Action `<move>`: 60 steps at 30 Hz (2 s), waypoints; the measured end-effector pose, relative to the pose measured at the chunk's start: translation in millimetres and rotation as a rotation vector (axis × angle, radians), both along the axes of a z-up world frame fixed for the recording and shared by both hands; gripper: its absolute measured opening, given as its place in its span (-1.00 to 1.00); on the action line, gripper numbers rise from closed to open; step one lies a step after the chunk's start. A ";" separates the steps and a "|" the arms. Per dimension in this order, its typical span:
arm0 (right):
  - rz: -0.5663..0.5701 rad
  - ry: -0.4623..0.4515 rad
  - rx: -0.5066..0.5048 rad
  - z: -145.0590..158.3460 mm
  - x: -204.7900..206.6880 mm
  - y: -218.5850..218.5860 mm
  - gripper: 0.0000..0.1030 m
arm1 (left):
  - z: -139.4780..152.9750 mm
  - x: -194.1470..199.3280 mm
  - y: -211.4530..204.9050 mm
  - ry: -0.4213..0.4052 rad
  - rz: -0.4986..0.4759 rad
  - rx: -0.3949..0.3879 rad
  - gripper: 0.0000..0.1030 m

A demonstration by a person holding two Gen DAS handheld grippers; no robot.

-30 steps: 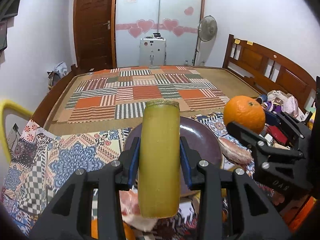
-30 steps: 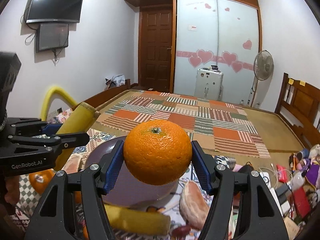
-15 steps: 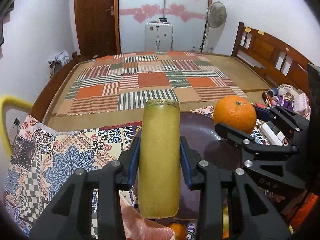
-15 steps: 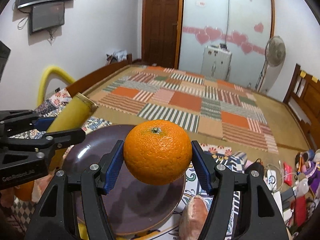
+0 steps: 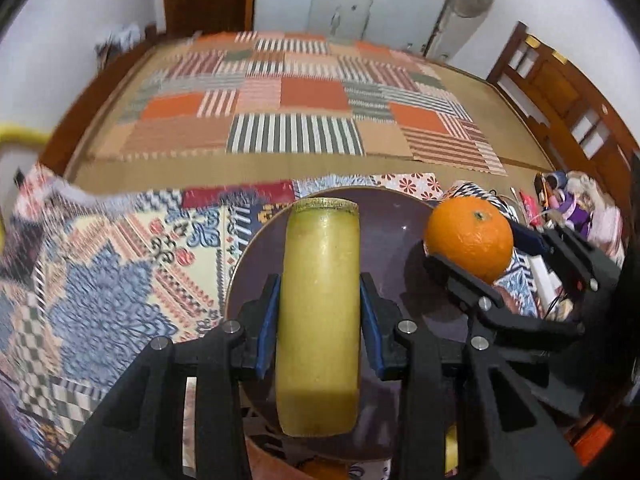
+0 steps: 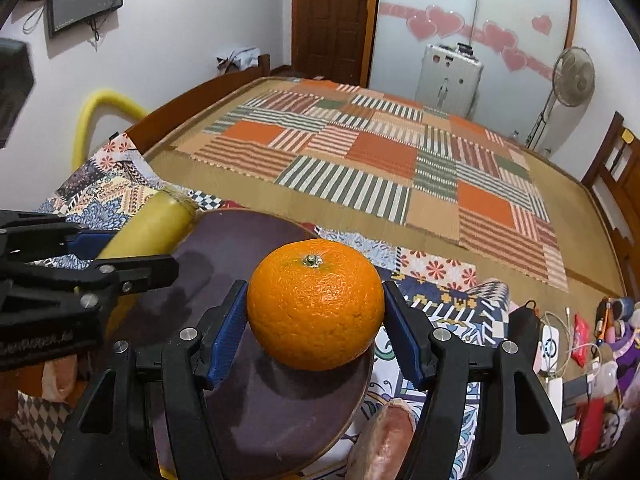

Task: Organize fruits
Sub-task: 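Lower the orange onto the plate and open the right tool while the left tool releases the cylinder, then grasp the Dole-sticker orange with the left tool while the right tool grasps a small tangerine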

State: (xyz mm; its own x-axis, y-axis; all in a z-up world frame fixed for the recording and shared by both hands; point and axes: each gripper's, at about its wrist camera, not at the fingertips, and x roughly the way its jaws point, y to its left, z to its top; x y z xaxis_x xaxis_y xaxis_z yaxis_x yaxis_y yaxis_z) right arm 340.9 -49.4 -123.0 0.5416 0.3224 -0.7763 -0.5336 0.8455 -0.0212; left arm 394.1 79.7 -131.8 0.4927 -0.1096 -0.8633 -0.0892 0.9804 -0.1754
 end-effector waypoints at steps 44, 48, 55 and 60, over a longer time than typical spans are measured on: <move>0.011 -0.143 0.110 33.6 -131.0 -19.1 0.49 | 61.3 -187.8 27.4 -0.339 -0.089 0.222 0.26; -0.002 -0.131 0.127 20.7 -146.0 -20.0 0.49 | 43.9 -207.0 29.8 -0.320 -0.115 0.192 0.26; -0.006 -0.102 0.140 -2.1 -163.5 -19.4 0.49 | 5.2 -216.9 44.7 -0.258 -0.104 0.122 0.26; -0.008 -0.091 0.128 -15.8 -165.0 -14.8 0.49 | -7.6 -218.2 49.1 -0.262 -0.091 0.113 0.41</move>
State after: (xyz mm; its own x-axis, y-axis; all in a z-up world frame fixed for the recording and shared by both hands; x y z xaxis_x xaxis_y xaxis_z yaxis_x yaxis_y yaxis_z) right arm 175.9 -64.2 -138.8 0.6109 0.4112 -0.6765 -0.5280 0.8484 0.0389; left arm 176.0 128.7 -139.5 0.6928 -0.0738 -0.7174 0.0338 0.9970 -0.0700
